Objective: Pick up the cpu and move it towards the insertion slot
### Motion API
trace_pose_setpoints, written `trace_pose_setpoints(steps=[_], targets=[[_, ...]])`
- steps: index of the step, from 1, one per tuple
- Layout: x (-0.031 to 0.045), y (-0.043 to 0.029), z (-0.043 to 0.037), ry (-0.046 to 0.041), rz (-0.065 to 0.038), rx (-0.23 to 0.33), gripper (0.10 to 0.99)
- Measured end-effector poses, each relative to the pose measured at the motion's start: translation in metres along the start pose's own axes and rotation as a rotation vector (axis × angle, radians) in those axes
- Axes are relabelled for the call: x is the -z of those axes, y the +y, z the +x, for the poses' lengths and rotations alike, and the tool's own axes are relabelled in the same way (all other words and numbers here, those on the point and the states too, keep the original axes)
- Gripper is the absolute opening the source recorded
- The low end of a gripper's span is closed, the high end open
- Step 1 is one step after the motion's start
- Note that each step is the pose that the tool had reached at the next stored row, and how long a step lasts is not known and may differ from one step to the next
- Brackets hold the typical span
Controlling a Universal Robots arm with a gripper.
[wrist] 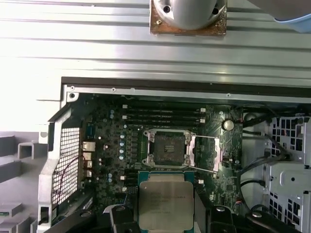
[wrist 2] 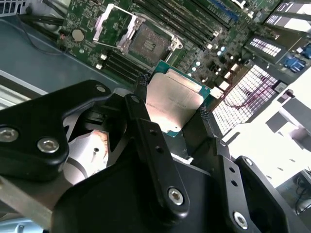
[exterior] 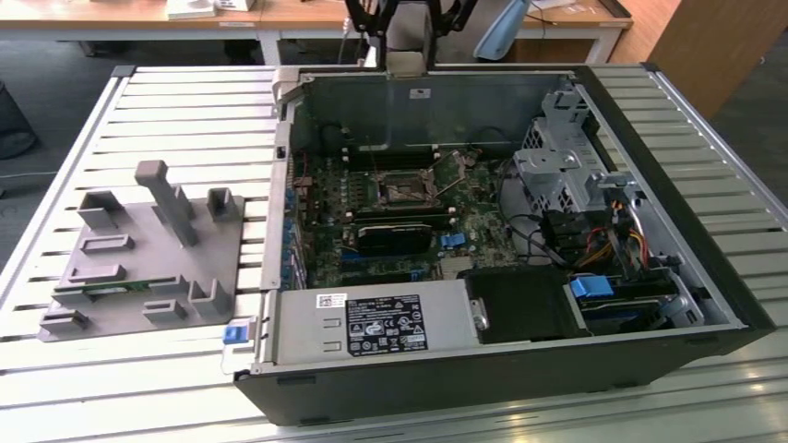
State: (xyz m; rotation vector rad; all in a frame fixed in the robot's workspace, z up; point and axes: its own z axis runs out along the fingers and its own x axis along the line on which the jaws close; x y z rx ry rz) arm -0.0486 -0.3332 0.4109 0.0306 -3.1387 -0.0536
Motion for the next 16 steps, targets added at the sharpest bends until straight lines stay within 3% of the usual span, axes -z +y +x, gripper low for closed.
trace_pose_setpoints(steps=[11,16], targets=[[-0.0032,0.0238,-0.0008,-0.0001,-0.002,0.000,0.541],[-0.0042,0.0274,-0.0062,-0.0009,-0.002,0.000,0.541]])
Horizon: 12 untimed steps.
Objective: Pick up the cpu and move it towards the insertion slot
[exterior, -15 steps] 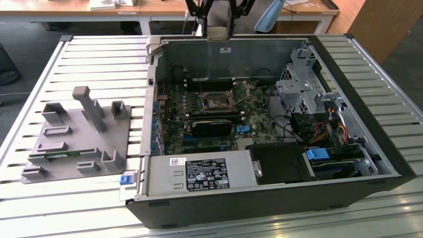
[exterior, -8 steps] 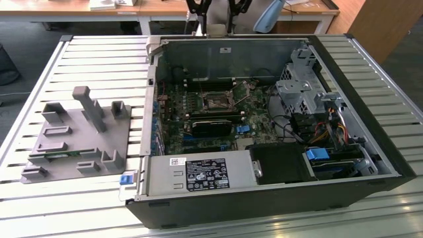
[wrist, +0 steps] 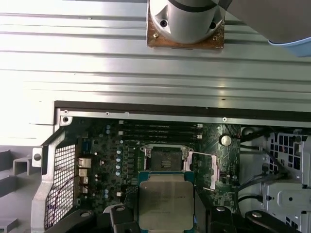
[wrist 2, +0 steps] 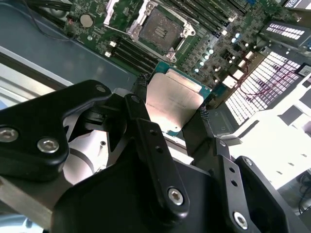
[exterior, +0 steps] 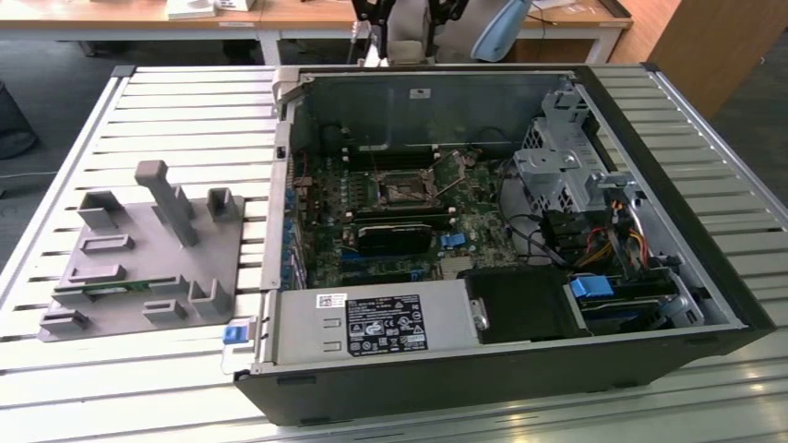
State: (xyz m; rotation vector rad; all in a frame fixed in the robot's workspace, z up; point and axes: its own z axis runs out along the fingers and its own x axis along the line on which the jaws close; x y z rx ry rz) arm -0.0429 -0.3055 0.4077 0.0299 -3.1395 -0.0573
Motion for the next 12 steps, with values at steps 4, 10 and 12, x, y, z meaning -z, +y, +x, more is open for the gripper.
trace_pose_setpoints(steps=[4,10,12], targets=[[-0.0009,0.0012,-0.0061,-0.0006,0.000,-0.001,0.541],[-0.0022,0.0016,-0.0185,-0.0016,-0.001,-0.004,0.541],[-0.0025,0.0016,-0.0213,-0.0020,-0.001,-0.005,0.541]])
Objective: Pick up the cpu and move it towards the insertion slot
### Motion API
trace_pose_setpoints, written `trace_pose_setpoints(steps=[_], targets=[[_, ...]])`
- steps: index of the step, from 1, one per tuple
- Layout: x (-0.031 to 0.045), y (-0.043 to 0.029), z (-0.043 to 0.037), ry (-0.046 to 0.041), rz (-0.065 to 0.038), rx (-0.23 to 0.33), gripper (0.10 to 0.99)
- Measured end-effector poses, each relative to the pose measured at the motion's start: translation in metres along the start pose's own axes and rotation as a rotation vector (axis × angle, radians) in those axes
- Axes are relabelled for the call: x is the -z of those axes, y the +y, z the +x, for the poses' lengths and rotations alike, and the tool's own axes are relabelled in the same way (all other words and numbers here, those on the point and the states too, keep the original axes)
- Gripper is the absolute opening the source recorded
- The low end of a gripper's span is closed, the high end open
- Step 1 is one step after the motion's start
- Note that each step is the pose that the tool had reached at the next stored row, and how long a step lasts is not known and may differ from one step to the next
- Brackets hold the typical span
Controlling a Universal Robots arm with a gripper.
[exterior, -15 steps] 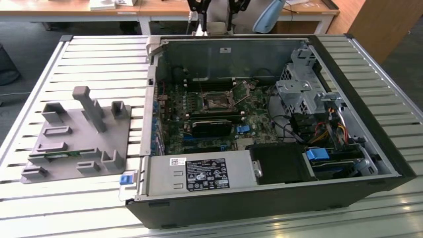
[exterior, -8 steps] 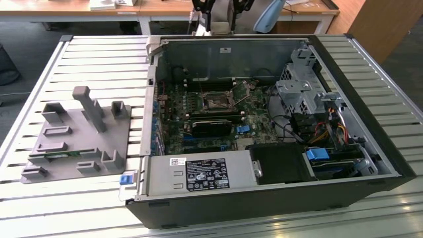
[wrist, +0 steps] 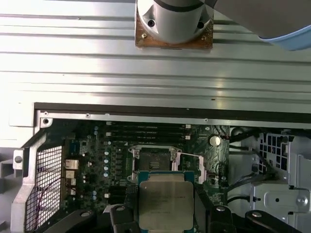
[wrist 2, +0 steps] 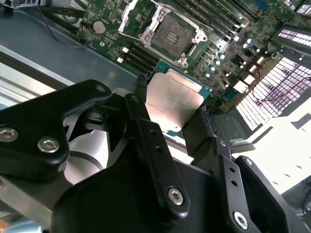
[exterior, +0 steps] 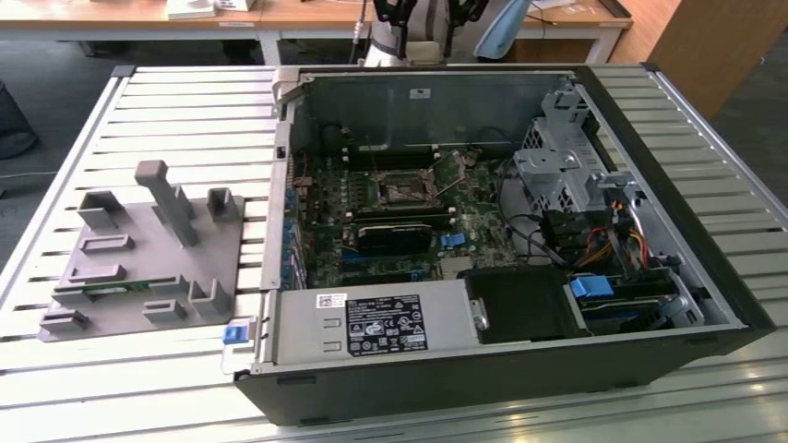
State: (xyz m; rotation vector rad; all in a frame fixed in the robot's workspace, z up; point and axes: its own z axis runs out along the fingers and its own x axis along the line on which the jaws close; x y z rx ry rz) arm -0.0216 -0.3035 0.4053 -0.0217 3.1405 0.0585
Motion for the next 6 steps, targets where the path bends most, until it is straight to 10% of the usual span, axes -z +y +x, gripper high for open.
trace_pose_setpoints(steps=[6], targets=[[0.0000,0.0000,-0.0002,0.0000,0.000,0.000,0.541]])
